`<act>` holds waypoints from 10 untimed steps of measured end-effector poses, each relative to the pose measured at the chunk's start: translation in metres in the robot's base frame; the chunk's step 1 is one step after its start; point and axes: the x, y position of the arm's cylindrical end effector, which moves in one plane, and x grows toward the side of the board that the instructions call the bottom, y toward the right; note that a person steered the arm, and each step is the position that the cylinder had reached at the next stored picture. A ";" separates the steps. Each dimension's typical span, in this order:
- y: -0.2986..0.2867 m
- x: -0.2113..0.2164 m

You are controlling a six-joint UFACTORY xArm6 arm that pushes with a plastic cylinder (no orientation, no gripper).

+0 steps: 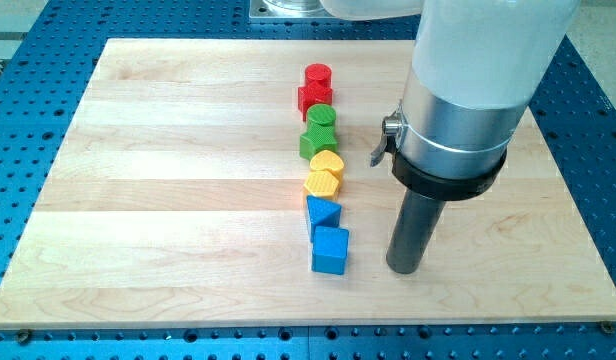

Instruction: Slide the blue blocks to the right side of the yellow blocks

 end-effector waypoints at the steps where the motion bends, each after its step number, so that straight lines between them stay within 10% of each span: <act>1: 0.000 0.000; 10: -0.043 0.045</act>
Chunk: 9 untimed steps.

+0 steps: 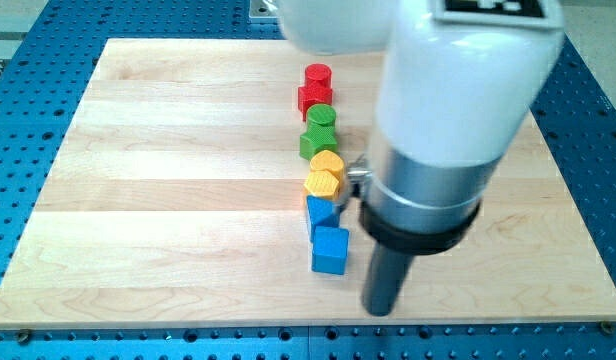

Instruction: Slide the blue blocks to the right side of the yellow blocks

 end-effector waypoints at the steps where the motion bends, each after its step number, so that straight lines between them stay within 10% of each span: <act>1: -0.045 -0.004; 9: 0.054 -0.080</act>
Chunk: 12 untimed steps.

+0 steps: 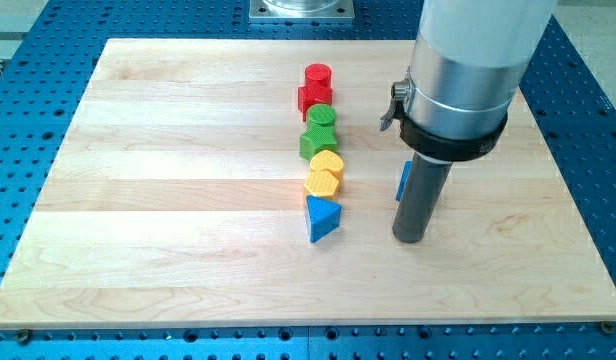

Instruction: Slide the blue blocks to the right side of the yellow blocks

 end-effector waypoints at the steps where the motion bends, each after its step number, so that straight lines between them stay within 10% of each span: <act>1: 0.005 -0.024; 4: 0.057 -0.049; 8: -0.182 0.030; 12: -0.056 -0.010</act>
